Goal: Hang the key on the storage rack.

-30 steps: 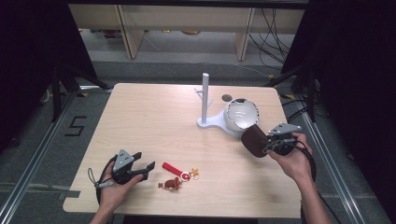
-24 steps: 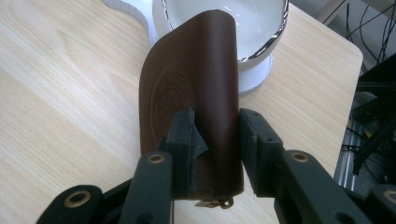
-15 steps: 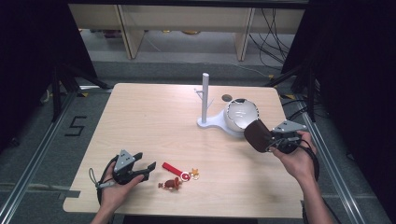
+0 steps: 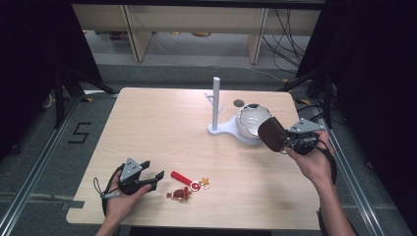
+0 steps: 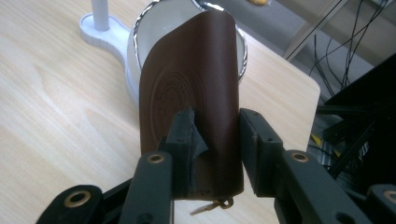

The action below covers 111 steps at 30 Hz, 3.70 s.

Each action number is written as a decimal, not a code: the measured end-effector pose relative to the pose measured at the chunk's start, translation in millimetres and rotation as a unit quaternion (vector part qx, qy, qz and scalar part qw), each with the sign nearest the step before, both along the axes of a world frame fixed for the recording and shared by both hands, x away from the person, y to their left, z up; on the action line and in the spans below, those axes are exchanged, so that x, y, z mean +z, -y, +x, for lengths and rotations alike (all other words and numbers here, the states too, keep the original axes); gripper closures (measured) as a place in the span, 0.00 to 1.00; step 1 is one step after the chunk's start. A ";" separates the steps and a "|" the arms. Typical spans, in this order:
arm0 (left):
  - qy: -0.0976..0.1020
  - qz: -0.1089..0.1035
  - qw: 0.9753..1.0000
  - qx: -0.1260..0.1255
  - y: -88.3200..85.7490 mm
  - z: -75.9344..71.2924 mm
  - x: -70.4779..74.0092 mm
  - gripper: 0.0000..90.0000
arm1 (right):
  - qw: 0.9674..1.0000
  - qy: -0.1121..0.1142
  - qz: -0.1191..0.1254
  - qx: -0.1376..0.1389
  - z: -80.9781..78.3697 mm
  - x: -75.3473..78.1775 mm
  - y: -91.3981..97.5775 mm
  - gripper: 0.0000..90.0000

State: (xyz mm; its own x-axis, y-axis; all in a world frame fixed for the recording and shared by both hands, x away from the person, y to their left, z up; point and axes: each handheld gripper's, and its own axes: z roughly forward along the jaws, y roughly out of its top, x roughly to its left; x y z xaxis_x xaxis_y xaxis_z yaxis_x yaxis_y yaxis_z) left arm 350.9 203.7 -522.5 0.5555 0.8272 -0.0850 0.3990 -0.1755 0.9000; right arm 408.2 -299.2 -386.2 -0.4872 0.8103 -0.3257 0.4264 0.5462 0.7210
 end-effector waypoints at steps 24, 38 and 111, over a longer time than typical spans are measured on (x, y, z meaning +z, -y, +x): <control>0.000 -0.001 1.000 -0.001 0.6 -0.2 -0.1 0.32 | 0.999 0.024 -0.024 0.005 22.1 12.7 -6.0 0.75; 0.000 -0.002 1.000 -0.001 0.5 -0.4 -0.1 0.32 | 0.999 0.033 -0.034 0.016 35.7 11.2 -14.5 0.75; -0.001 -0.001 1.000 -0.008 2.4 -1.5 0.1 0.32 | 0.997 0.023 -0.059 0.052 88.2 -28.7 -36.3 0.69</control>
